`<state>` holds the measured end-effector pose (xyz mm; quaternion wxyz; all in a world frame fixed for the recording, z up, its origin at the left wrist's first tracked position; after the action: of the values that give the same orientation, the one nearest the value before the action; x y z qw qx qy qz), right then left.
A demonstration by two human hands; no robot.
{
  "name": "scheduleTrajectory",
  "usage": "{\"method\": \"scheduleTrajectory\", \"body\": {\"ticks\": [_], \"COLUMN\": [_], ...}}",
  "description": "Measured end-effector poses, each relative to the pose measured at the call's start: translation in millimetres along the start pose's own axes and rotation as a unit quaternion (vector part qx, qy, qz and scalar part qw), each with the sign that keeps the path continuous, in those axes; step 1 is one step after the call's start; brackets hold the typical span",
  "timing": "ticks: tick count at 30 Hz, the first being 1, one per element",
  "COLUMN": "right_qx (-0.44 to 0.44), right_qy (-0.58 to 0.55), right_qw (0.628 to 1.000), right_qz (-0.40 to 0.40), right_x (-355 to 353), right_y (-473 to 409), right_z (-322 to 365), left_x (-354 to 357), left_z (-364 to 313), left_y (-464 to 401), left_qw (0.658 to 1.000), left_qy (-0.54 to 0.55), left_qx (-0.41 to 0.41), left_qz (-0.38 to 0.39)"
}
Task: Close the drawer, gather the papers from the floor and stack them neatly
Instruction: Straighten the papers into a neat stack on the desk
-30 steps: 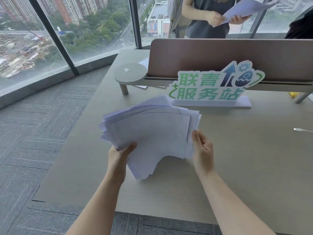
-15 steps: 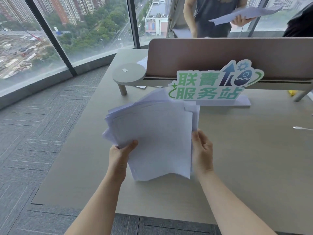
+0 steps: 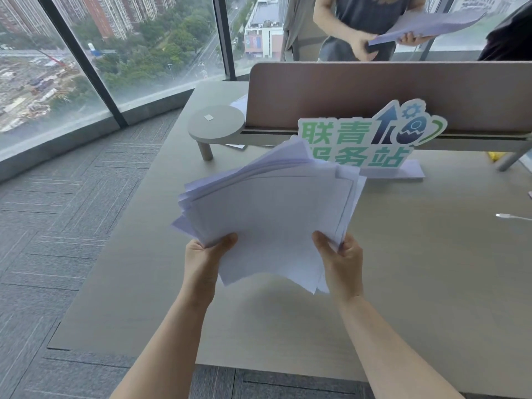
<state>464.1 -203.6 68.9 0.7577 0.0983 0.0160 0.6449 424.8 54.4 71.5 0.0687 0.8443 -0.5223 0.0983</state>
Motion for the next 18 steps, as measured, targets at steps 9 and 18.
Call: {"method": "scheduleTrajectory", "body": {"ticks": [9,18], "right_qx": [-0.046,0.013], "right_qy": [-0.035,-0.041], "right_qw": [0.998,0.999], "right_qz": [0.017,0.026], "right_x": [1.0,1.5], "right_y": [-1.4,4.9], "right_z": [12.9,-1.6], "left_x": [-2.9,-14.9], "left_z": [13.8,30.1], "left_y": [5.3,14.4], "left_qw": [0.999,0.998], "left_qy": [-0.02,-0.021], "left_qx": [-0.033,-0.061], "left_qz": [0.001,-0.008]}}
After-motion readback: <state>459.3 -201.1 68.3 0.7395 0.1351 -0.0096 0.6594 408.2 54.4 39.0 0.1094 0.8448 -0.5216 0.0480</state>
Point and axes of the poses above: each hand's wrist, its own y-axis away from the middle knuckle, its own x-axis out of the palm, z = x × y, the point moved 6 cm from there along -y, towards the middle knuckle, and after that the axes turned 8 degrees about x, right-handed, at the moved point
